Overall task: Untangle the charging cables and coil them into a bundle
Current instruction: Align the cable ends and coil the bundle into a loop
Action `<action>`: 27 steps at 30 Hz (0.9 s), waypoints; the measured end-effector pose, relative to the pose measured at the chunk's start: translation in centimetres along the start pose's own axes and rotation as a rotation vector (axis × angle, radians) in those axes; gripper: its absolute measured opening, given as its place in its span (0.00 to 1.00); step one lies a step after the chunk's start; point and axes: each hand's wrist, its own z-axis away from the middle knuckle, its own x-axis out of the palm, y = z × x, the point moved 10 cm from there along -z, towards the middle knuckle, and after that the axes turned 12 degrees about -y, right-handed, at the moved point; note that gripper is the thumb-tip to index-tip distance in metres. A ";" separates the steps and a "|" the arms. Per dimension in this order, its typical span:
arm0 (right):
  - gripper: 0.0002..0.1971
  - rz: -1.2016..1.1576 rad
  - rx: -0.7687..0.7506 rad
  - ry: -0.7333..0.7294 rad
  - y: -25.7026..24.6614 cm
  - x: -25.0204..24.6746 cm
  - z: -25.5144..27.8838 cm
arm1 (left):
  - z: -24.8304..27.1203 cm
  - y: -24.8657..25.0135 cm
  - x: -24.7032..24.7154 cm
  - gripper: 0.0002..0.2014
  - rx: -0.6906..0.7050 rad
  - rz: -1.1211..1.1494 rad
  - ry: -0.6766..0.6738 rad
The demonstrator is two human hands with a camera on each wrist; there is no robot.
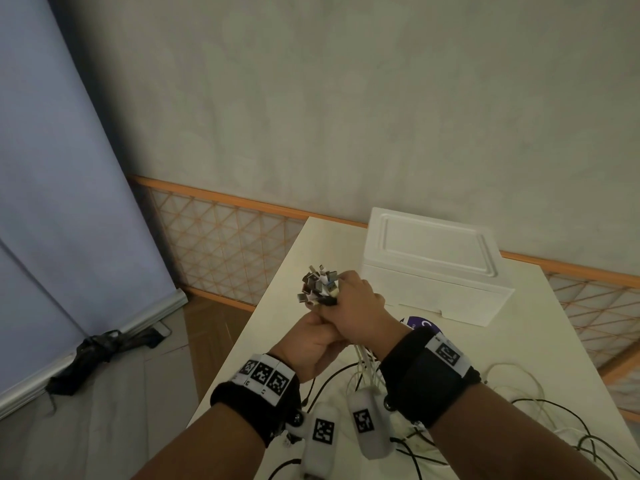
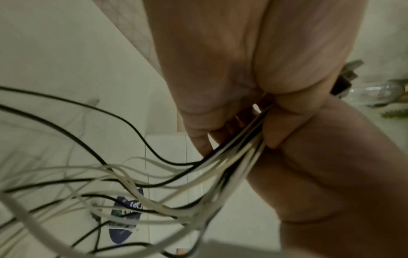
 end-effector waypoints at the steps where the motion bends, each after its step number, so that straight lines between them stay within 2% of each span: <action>1: 0.24 -0.009 0.023 -0.011 0.3 0.1 -0.1 | 0.0 0.0 0.4 0.20 0.000 -0.004 -0.016; 4: 0.31 -0.119 0.070 0.024 1.2 0.2 -0.6 | 0.0 -0.3 0.6 0.18 0.009 0.067 0.002; 7: 0.35 -0.210 0.051 -0.001 1.2 0.7 -1.2 | -0.3 -0.8 -0.4 0.17 0.013 0.160 0.105; 8: 0.32 -0.241 0.028 -0.019 1.0 0.9 -1.2 | -0.2 -1.2 -1.2 0.16 0.011 0.163 0.150; 10: 0.21 -0.310 -0.042 -0.052 0.4 1.1 -1.1 | 0.0 -2.0 -2.6 0.14 -0.051 0.117 0.252; 12: 0.12 -0.485 -0.129 -0.122 -0.2 1.2 -0.6 | 0.1 -2.5 -2.7 0.18 -0.138 0.062 0.289; 13: 0.13 -0.612 -0.174 -0.191 -0.5 1.5 -0.2 | 0.1 -2.6 -2.5 0.17 -0.163 0.055 0.302; 16: 0.30 -1.022 -0.233 -0.427 -0.1 3.5 0.8 | 0.0 -1.4 -2.0 0.04 -0.124 0.068 0.343; 17: 0.34 -1.052 -0.224 -0.460 0.4 4.2 1.0 | 0.0 -1.0 -2.5 0.10 -0.106 0.128 0.373; 19: 0.36 -0.861 -0.176 -0.482 1.6 6.0 1.4 | 0.2 -0.3 -4.7 0.25 -0.062 0.220 0.471; 20: 0.32 -0.716 -0.162 -0.473 2.0 6.6 1.7 | 0.2 0.0 -5.4 0.27 -0.055 0.250 0.493; 23: 0.11 -0.482 -0.135 -0.428 3.0 6.5 2.3 | 0.7 -0.2 -6.7 0.24 -0.085 0.246 0.549; 24: 0.10 -0.386 -0.139 -0.406 3.1 5.8 2.5 | 1.1 -0.3 -7.1 0.22 -0.098 0.234 0.586; 27: 0.20 0.122 -0.138 -0.244 3.6 3.4 2.9 | 2.1 -0.3 -9.0 0.14 -0.062 0.292 0.711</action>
